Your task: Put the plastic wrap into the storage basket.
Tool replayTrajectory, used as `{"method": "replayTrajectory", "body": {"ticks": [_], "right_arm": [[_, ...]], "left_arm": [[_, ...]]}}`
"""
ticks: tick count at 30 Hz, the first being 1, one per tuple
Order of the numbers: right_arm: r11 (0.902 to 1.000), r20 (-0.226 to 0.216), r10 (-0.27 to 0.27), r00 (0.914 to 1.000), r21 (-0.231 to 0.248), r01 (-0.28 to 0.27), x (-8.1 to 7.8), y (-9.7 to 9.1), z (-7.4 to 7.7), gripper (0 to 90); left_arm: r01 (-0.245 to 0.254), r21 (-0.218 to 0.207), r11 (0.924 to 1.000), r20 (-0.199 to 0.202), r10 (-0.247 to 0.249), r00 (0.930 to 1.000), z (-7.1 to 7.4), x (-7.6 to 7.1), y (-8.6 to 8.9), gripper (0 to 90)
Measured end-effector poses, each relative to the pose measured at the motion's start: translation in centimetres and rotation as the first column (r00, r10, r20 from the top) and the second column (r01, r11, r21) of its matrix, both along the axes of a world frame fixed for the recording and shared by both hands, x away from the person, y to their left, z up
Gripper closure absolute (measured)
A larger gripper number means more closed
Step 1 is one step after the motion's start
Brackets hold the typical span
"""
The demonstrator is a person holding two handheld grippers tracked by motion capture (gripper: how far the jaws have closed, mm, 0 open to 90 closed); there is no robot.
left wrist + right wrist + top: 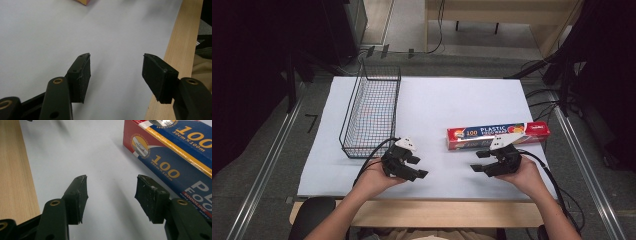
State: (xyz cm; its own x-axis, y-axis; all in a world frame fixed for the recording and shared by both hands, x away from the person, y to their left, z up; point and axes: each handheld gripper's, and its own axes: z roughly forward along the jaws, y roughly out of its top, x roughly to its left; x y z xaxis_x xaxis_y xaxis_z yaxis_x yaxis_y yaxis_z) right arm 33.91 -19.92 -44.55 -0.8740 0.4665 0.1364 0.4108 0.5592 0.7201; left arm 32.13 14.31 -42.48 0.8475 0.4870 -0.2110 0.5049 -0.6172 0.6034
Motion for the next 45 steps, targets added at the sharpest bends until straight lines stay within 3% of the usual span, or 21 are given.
{"method": "replayTrajectory", "body": {"ticks": [6,22,26,27,32,39,45], "right_arm": [[0.9999,0.012,-0.011,0.9999,-0.002,0.011,-0.1,-0.2,0.2,43.8],[0.9999,0.027,-0.013,0.9995,0.001,0.013,0.6,-1.0,1.9,44.7],[0.9996,0.043,-0.015,0.9989,-0.023,0.016,1.2,-1.7,2.7,43.1],[0.9987,0.039,0.006,0.9992,-0.050,-0.004,1.6,-2.1,3.1,45.6],[0.9968,0.042,0.026,0.9988,-0.077,-0.023,2.8,-2.8,4.3,45.7],[0.9969,0.057,0.009,0.9983,-0.078,-0.005,4.4,-3.8,5.0,42.7],[0.9919,0.019,-0.002,0.9998,-0.127,0.005,6.0,-4.8,5.1,36.6]], "left_arm": [[0.016,-0.001,0.9999,0.026,-0.016,0.9995,0.1,0.1,-0.1,38.7],[0.020,-0.011,0.9997,0.015,-0.020,0.9997,0.3,0.2,0.3,36.7],[0.029,-0.007,0.9996,0.021,-0.029,0.9994,0.4,0.1,0.3,36.6],[0.028,-0.012,0.9995,0.020,-0.028,0.9994,0.4,0.0,0.3,36.4],[0.035,-0.010,0.9993,0.025,-0.035,0.9991,0.3,0.0,0.2,36.2],[0.035,-0.005,0.9994,0.023,-0.035,0.9991,0.4,0.0,0.3,35.9],[0.038,-0.005,0.9993,0.022,-0.038,0.9991,0.3,0.1,0.3,35.7]]}}
